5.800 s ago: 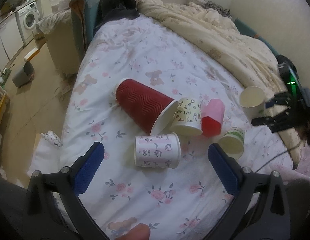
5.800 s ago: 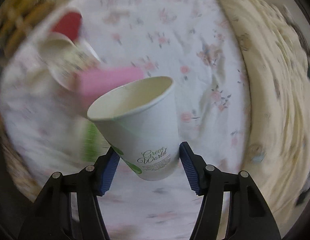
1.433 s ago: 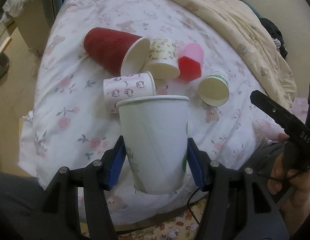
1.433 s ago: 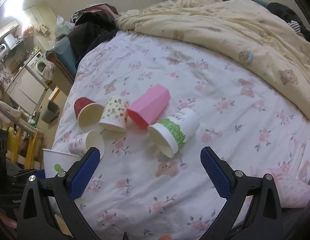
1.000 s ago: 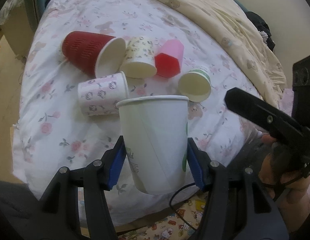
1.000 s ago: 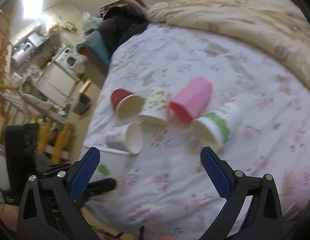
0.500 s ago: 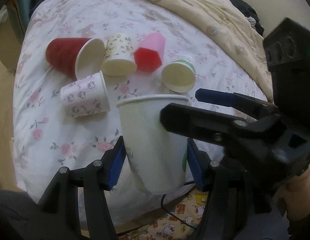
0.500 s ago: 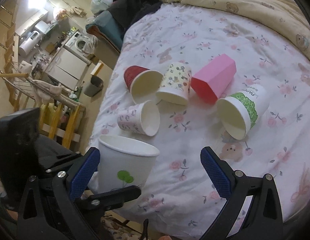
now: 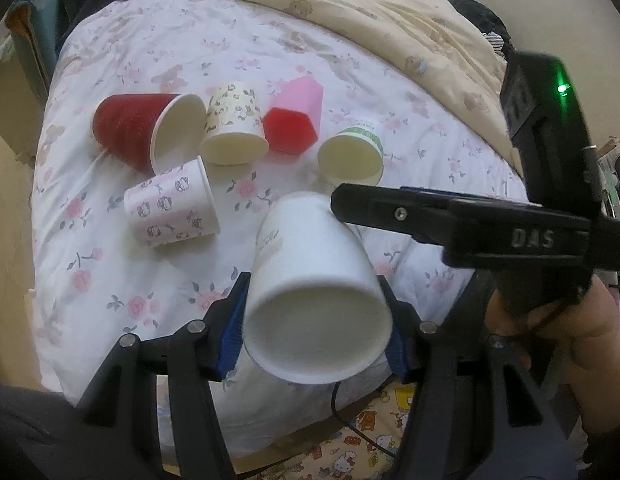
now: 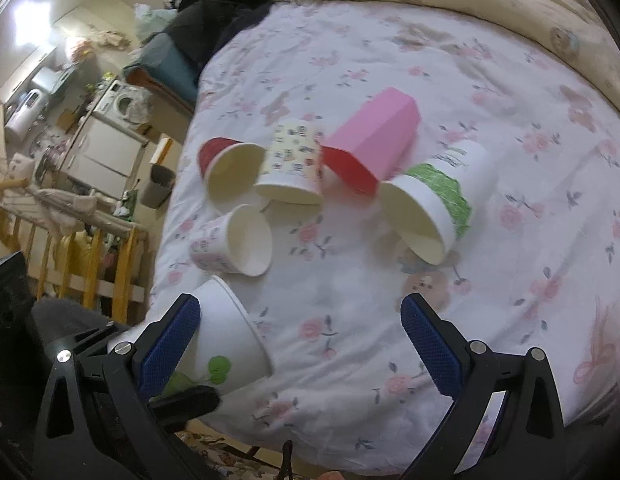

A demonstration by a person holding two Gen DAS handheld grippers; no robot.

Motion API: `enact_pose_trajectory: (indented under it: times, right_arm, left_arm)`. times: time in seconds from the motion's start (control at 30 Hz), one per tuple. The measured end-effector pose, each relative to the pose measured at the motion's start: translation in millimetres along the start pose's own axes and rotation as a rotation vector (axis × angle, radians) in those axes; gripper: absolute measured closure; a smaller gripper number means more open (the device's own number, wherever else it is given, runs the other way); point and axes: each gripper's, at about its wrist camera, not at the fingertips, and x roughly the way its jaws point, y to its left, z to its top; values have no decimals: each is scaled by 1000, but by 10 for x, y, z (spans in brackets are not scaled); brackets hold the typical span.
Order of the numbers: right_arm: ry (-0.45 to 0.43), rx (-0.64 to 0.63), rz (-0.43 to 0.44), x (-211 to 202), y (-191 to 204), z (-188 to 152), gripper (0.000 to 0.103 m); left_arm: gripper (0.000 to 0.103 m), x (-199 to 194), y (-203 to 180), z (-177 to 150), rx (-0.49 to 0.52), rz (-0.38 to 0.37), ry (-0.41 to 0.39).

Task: Flip cup upside down
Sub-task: 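Rotate the held white cup with the left gripper until its base faces up, then lower the inverted cup onto the bed beside the other cups and open the left gripper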

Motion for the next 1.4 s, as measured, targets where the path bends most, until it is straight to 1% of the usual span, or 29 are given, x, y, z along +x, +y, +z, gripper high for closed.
enact_pose_trajectory:
  times: [0.2, 0.47, 0.57, 0.63, 0.7, 0.77, 0.83, 0.97, 1.03, 1.13, 1.23, 1.33, 1.4]
  right_arm:
    - [22, 2, -51, 54, -40, -10, 0]
    - [30, 17, -59, 47, -89, -9, 0]
    - [5, 22, -65, -14, -105, 5, 0]
    - [-39, 45, -66, -135, -162, 22, 0]
    - [-100, 83, -82, -307, -252, 31, 0]
    - [-158, 131, -98, -478, -380, 23, 0]
    - [-190, 183, -92, -596, -523, 12, 0]
    - [-210, 219, -98, -708, -662, -11, 0]
    - [-224, 233, -92, -767, -718, -26, 0]
    - [-231, 242, -85, -803, -755, -44, 0]
    - [-240, 251, -72, -841, -777, -65, 0]
    - [-231, 266, -35, -828, -801, -64, 0]
    - [-230, 266, -28, -828, -797, -54, 0]
  left_arm:
    - [49, -31, -2, 15, 0, -4, -14]
    - [51, -77, 14, 32, -3, -13, -31]
    - [51, -93, 57, 47, -12, -1, -38]
    - [51, -102, 123, 81, -39, 5, -37]
    - [51, -92, 151, 156, -48, 24, -33]
    - [51, -52, 126, 285, -44, 61, -28]
    - [51, -2, 93, 393, -47, 89, -33]
    - [51, 236, -7, 613, -60, 149, -31]
    - [51, 369, -76, 666, -56, 179, -30]
    - [51, 544, -159, 694, -63, 205, -22]
    - [51, 714, -237, 718, -47, 281, -43]
    - [51, 871, -189, 735, -95, 307, -32]
    - [51, 968, -180, 737, -92, 322, -21]
